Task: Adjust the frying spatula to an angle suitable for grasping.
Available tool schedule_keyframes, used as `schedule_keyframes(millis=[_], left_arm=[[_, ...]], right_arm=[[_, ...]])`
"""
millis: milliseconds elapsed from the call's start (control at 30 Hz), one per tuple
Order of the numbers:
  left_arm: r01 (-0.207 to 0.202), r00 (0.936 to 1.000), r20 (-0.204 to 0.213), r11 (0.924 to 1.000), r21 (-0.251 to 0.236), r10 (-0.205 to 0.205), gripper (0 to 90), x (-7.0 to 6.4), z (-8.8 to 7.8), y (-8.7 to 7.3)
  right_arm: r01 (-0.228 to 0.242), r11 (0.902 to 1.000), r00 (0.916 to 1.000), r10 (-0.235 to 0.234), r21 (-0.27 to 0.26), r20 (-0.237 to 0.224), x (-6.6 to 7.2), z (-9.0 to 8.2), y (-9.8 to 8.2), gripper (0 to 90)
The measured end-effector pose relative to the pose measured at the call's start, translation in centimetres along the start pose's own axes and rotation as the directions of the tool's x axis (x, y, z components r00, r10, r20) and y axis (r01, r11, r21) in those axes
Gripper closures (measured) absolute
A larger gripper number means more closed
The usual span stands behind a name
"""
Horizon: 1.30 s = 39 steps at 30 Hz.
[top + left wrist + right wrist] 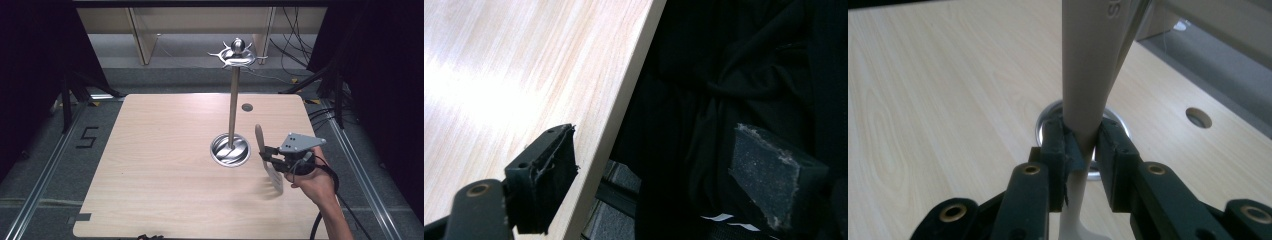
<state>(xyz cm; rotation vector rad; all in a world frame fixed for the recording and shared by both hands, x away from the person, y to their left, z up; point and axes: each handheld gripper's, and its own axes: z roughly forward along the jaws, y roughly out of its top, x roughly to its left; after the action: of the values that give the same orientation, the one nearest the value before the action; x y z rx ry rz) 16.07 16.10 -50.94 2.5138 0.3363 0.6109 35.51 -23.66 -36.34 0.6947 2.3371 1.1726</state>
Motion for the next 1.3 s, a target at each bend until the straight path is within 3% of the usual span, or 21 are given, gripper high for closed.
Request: schedule_keyframes(millis=[33,167,333,533,633,700,767,800,833,867,900,1033,1133,1167,1233,1300], left_arm=[[0.0,0.9997,0.024,1.0,-0.002,0.0,17.6,0.1,0.0,0.0],[-0.001,1.0,-0.002,1.0,0.001,0.001,17.7,0.0,0.0,0.0],[-0.002,0.9997,0.025,1.0,0.007,0.002,17.7,0.1,-0.1,0.0],[0.0,1.0,0.009,1.0,0.002,0.0,17.7,0.0,0.0,0.0],[0.004,1.0,-0.003,1.0,0.002,-0.004,17.6,-0.1,-0.1,0.0],[0.003,1.0,-0.004,1.0,0.002,-0.003,17.6,-0.1,-0.1,0.0],[-0.001,1.0,-0.007,1.0,0.004,0.001,17.7,0.0,-0.1,0.0],[0.0,1.0,-0.007,1.0,0.005,0.0,17.7,0.0,-0.2,0.0],[-0.001,1.0,-0.006,1.0,0.005,0.001,17.6,0.0,-0.2,0.0],[0.0,1.0,-0.001,1.0,0.005,0.0,17.6,0.0,-0.1,0.0],[0.001,1.0,-0.004,1.0,0.002,-0.001,17.7,-0.1,-0.2,0.0],[0.001,1.0,0.002,1.0,0.004,-0.001,17.7,0.0,-0.1,0.0],[0.005,1.0,0.008,1.0,0.0,-0.005,17.6,0.0,-0.1,0.0],[0.005,0.9998,0.022,1.0,0.001,-0.005,17.6,0.0,-0.1,0.0],[0.004,1.0,0.002,1.0,0.002,-0.004,17.7,0.0,-0.1,0.0],[0.004,0.9995,0.031,1.0,0.001,-0.004,17.7,0.1,-0.1,0.0]], right_arm=[[-0.001,1.0,1.0,0.001,0.003,-0.003,-0.1,-0.1,0.1,75.8],[-0.009,0.9991,0.9999,0.01,-0.04,0.01,-0.4,-0.1,0.7,75.8],[-0.034,0.9965,0.9994,0.035,-0.076,0.008,-1.1,-0.3,1.3,75.8],[-0.062,0.9849,0.9976,0.066,-0.162,0.021,-2.1,-0.3,2.1,75.8],[-0.082,0.981,0.9966,0.082,-0.176,-0.004,-2.6,-0.2,2.6,75.8],[-0.093,0.9795,0.9955,0.095,-0.179,0.004,-2.9,-0.3,2.9,75.8],[-0.076,0.9763,0.9968,0.08,-0.203,0.01,-3.4,-0.1,3.2,75.8],[-0.105,0.9704,0.994,0.109,-0.218,0.006,-3.4,0.1,3.3,75.8],[-0.087,0.9716,0.9956,0.092,-0.22,0.016,-3.7,0.2,3.4,75.8],[-0.109,0.9705,0.9939,0.11,-0.215,-0.008,-3.8,0.3,3.4,75.7],[-0.094,0.9709,0.9951,0.098,-0.22,0.01,-4.0,0.4,3.5,75.8],[-0.122,0.9682,0.9918,0.128,-0.218,0.011,-4.9,0.6,4.0,75.8],[-0.1,0.9677,0.9934,0.11,-0.232,0.033,-5.6,0.5,4.2,75.8],[-0.113,0.9663,0.992,0.123,-0.231,0.029,-5.7,0.4,4.4,75.8],[-0.108,0.9659,0.9919,0.121,-0.235,0.04,-6.1,0.3,4.7,75.8],[-0.108,0.9664,0.9914,0.122,-0.233,0.048,-6.5,0.3,5.1,75.7]])
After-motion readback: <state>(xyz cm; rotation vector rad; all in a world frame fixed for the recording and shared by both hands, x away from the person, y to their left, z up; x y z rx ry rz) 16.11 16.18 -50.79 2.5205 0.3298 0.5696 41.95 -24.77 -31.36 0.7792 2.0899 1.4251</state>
